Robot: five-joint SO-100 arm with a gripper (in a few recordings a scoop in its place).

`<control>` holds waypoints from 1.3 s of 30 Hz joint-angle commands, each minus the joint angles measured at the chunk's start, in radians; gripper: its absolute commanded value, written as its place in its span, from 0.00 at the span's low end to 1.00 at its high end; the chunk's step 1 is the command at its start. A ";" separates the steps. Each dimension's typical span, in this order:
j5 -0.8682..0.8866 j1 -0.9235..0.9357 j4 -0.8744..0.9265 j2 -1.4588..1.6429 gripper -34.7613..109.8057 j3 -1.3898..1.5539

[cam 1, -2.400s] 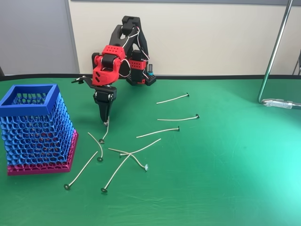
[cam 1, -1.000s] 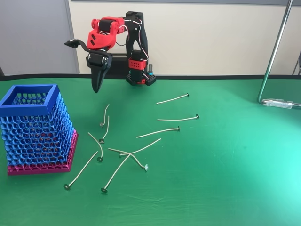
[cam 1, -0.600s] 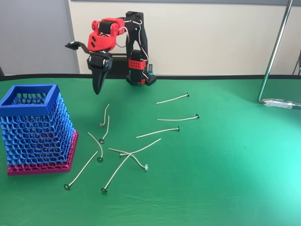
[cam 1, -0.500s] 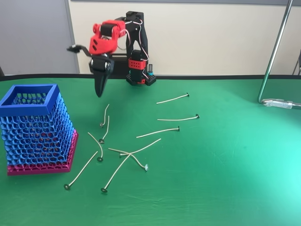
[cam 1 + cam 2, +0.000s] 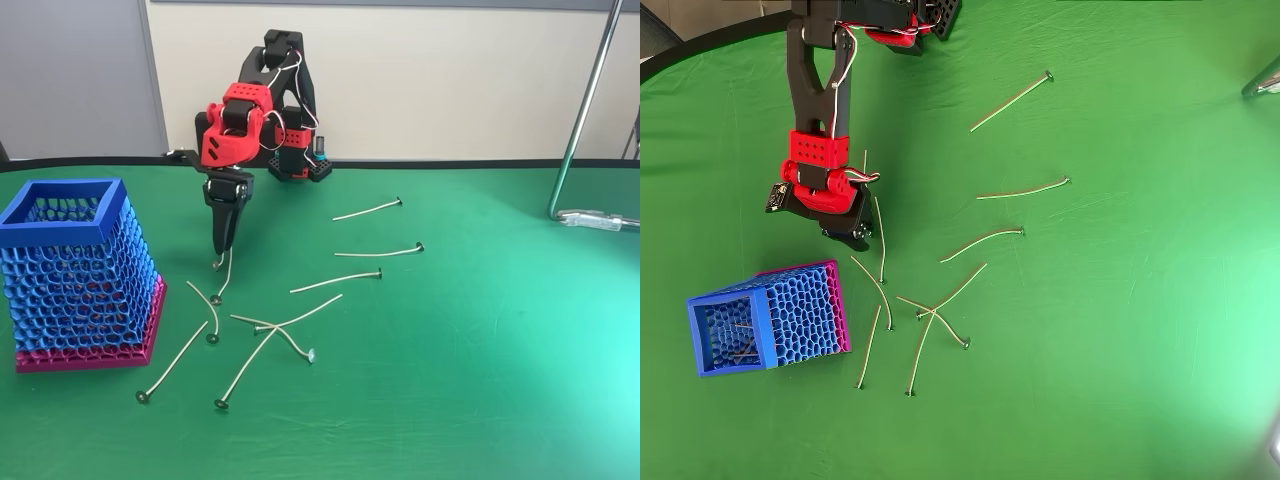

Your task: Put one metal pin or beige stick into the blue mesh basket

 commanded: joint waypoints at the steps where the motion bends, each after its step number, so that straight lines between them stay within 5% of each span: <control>1: 0.038 0.000 -0.012 0.000 0.38 0.005; 13: 0.241 0.044 0.012 -0.012 0.38 0.037; 39: 0.229 0.072 0.064 -0.060 0.37 -0.046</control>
